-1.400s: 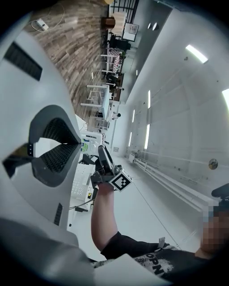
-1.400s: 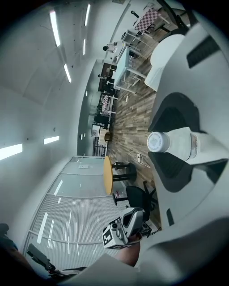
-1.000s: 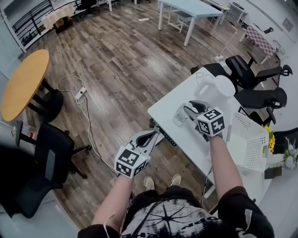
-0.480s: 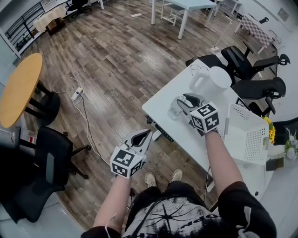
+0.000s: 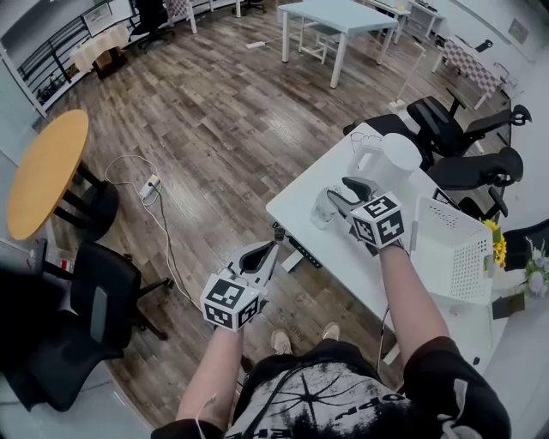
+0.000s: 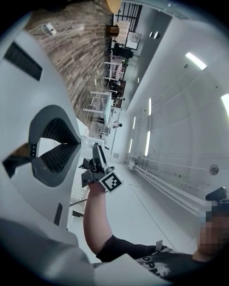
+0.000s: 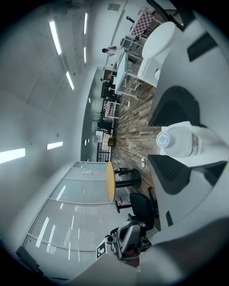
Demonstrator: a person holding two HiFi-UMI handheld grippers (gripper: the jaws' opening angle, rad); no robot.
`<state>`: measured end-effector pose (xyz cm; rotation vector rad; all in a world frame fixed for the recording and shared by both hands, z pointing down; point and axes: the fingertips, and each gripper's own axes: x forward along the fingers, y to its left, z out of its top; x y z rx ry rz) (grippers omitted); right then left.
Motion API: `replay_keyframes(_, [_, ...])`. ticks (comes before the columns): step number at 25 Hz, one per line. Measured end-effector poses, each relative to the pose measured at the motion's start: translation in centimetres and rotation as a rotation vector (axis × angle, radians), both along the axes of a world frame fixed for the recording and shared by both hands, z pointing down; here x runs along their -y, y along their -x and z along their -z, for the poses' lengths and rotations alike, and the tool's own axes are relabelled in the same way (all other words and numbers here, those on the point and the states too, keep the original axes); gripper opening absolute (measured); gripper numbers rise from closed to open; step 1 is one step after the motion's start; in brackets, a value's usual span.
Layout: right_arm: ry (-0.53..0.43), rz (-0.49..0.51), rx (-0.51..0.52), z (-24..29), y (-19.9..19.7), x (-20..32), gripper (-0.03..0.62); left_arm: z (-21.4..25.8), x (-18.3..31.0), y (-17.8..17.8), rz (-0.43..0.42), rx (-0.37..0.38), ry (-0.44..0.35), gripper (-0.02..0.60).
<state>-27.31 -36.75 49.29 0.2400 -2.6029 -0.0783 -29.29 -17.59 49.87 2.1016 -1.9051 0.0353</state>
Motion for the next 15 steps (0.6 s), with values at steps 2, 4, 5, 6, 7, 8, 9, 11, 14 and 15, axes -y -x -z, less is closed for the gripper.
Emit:
replay_keyframes(2, [-0.031, 0.012, 0.018, 1.0, -0.1, -0.8, 0.193, 0.7, -0.3, 0.2, 0.008, -0.006, -0.015, 0.010])
replay_keyframes(4, [-0.056, 0.020, 0.033, 1.9, -0.4, -1.8, 0.193, 1.5, -0.8, 0.2, 0.010, 0.002, -0.028, 0.011])
replay_keyframes(5, [-0.064, 0.024, 0.043, 2.4, -0.5, -2.3, 0.193, 1.9, -1.0, 0.1, 0.011, 0.009, -0.033, 0.009])
replay_keyframes(6, [-0.070, 0.031, 0.054, 2.9, -0.6, -2.9, 0.193, 2.2, -1.2, 0.1, 0.013, 0.016, -0.039, 0.011])
replay_keyframes(7, [-0.077, 0.040, 0.067, 3.4, -0.7, -3.5, 0.192, 2.6, -1.4, 0.1, 0.015, 0.023, -0.045, 0.011])
replay_keyframes(8, [-0.083, 0.051, 0.081, 3.8, -0.8, -4.2, 0.192, 2.8, -1.6, 0.2, 0.018, 0.030, -0.051, 0.009])
replay_keyframes(9, [-0.086, 0.063, 0.097, 4.2, -1.0, -4.9, 0.192, 3.0, -1.9, 0.2, 0.021, 0.036, -0.055, 0.010])
replay_keyframes(11, [-0.085, 0.082, 0.128, 5.0, -1.3, -6.4, 0.165, 3.1, -2.5, 0.3, 0.028, 0.043, -0.058, 0.011])
replay_keyframes(14, [-0.070, 0.109, 0.165, 5.3, -1.7, -8.8, 0.079, 2.9, -3.5, 0.3, 0.041, 0.049, -0.056, 0.011])
replay_keyframes(15, [-0.062, 0.119, 0.173, 5.2, -1.9, -9.6, 0.066, 2.9, -3.8, 0.3, 0.044, 0.051, -0.055, 0.010])
